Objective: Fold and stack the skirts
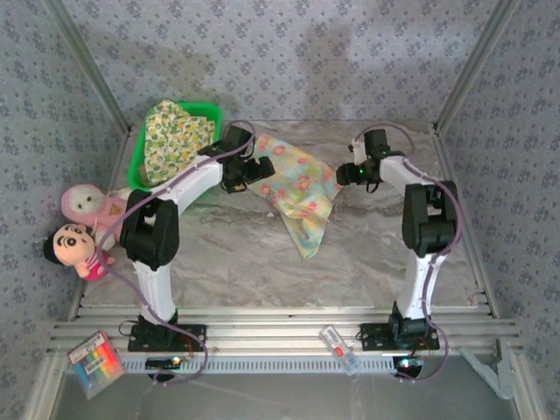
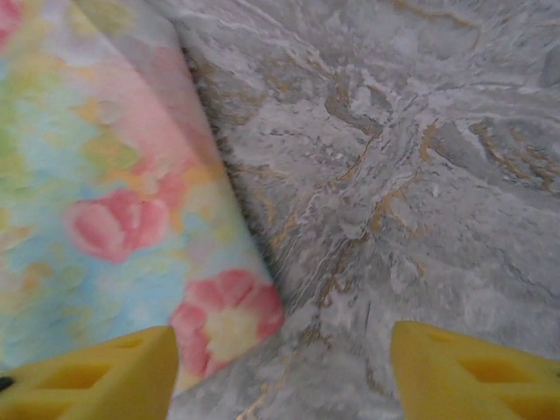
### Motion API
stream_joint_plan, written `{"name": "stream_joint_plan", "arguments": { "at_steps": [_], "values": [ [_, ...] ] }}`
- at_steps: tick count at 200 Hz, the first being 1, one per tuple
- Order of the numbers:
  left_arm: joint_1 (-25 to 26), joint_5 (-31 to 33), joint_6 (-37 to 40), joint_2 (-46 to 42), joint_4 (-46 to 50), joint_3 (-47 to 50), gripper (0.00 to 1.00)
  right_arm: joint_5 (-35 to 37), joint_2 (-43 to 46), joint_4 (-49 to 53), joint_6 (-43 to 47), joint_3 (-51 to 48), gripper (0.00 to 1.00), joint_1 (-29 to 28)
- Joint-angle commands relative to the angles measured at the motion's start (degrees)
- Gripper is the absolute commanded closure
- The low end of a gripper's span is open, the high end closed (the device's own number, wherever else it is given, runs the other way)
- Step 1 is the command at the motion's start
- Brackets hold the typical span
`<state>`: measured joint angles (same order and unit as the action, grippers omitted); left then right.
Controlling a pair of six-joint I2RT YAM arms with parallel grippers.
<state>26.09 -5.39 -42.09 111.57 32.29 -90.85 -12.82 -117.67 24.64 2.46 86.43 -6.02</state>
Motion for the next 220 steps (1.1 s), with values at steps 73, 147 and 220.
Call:
{"name": "stream_joint_plan", "arguments": {
  "at_steps": [73, 147, 220],
  "values": [
    [0.08, -0.63, 0.63, 1.10, 2.99, -2.88, 0.00, -6.69, -17.71, 23.17, 7.41, 24.86, 0.59, -2.14],
    [-0.07, 1.26, 2.66, -0.83, 3.56, -3.21, 0.00, 8.68, -5.23, 21.90, 11.32, 22.06, 1.00, -6.14],
    [-2.98, 4.75, 4.94, -6.86, 4.27, -5.34, 0.00, 35.22, 12.32, 16.29, 27.45, 22.73, 1.00, -13.46]
  ]
}}
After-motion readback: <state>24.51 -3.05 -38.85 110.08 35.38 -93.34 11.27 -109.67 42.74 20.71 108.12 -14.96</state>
